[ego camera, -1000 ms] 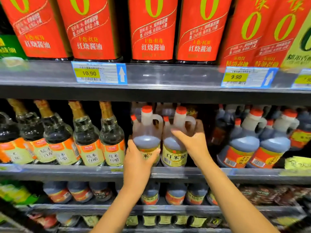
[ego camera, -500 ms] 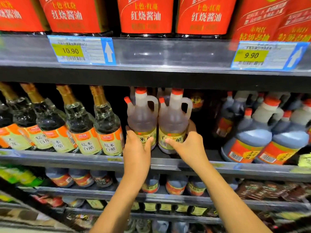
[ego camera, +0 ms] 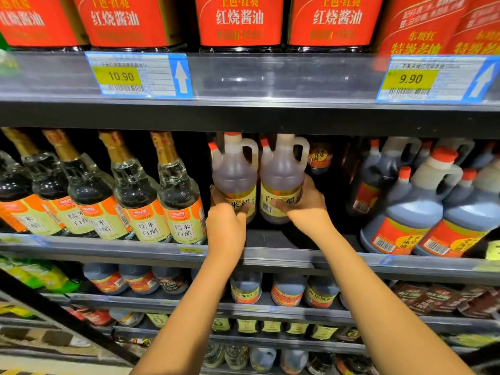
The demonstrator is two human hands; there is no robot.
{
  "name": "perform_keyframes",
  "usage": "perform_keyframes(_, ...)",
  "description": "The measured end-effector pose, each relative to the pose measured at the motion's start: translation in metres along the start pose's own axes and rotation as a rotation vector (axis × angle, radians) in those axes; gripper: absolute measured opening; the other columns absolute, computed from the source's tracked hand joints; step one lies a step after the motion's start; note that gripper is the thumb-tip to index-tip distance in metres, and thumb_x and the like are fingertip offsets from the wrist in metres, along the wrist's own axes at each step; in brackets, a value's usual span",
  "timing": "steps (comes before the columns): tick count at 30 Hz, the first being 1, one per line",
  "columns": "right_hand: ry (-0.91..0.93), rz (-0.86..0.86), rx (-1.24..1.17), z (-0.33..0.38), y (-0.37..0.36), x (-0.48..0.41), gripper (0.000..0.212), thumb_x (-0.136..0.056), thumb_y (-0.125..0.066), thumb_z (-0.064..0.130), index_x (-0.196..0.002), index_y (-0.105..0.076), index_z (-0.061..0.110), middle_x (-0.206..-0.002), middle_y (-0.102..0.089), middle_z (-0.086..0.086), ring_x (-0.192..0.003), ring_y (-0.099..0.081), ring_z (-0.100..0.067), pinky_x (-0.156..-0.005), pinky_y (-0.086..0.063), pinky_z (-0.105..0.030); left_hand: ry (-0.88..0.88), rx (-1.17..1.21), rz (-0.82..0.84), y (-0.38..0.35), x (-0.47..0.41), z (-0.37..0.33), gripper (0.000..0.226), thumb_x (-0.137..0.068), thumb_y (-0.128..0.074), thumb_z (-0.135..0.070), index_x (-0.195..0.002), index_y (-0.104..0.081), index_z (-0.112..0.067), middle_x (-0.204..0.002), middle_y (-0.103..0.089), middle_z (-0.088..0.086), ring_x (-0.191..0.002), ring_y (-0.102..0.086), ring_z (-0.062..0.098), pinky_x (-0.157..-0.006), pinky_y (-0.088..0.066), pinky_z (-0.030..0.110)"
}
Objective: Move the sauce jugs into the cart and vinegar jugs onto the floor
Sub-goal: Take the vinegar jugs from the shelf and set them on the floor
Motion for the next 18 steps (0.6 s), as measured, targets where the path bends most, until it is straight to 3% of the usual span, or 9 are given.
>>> perform_keyframes(8,-0.006,0.018,0.029,-0.003,-0.002,-0.006,0.07,-0.069,-0.082,0.03,-0.127,-0.048,0.013,-0.127,-0.06,-0.007,-0.116,-0.057,-0.026,-0.095,-0.049,-0.038,0.005,0.067,0.004,-0.001,-0.001,-0.003,0.044,-0.088,-0.062,-0.011,-0.118,-0.047,0.017,-0.085,-0.062,0.029,-0.078,-0.062,0.042,-0.062,-0.047,0.042)
perform_keyframes(12,-0.033,0.024,0.039,-0.01,-0.003,-0.004,0.069,-0.067,-0.083,0.035,-0.123,-0.051,0.009,-0.123,-0.063,-0.008,-0.111,-0.061,-0.027,-0.091,-0.052,-0.039,0.035,0.106,-0.039,-0.003,-0.004,0.001,0.085,-0.088,-0.065,-0.03,-0.147,-0.014,0.004,-0.105,-0.062,0.026,-0.092,-0.061,0.042,-0.071,-0.049,0.042)
perform_keyframes(15,-0.064,0.034,0.089,-0.016,-0.005,-0.001,0.066,-0.069,-0.08,0.034,-0.123,-0.051,0.009,-0.122,-0.063,-0.009,-0.112,-0.06,-0.029,-0.091,-0.052,-0.039,0.059,0.11,-0.019,-0.005,-0.005,0.003,0.088,-0.089,-0.062,-0.035,-0.149,-0.007,-0.002,-0.123,-0.056,0.027,-0.103,-0.059,0.041,-0.076,-0.047,0.04)
perform_keyframes(18,-0.067,0.052,0.092,-0.019,-0.007,0.002,0.067,-0.07,-0.08,0.033,-0.125,-0.049,0.01,-0.124,-0.062,-0.011,-0.114,-0.058,-0.031,-0.094,-0.05,-0.043,0.038,0.139,-0.003,-0.005,-0.009,0.004,0.088,-0.088,-0.063,-0.034,-0.149,-0.008,-0.003,-0.124,-0.056,0.028,-0.104,-0.059,0.041,-0.079,-0.05,0.043)
Point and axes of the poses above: each hand's wrist, its own x-axis away from the middle knuckle, its own y-axis out of the back of the hand, z = x × y, the point moved 10 cm from there along -x, towards the middle knuckle
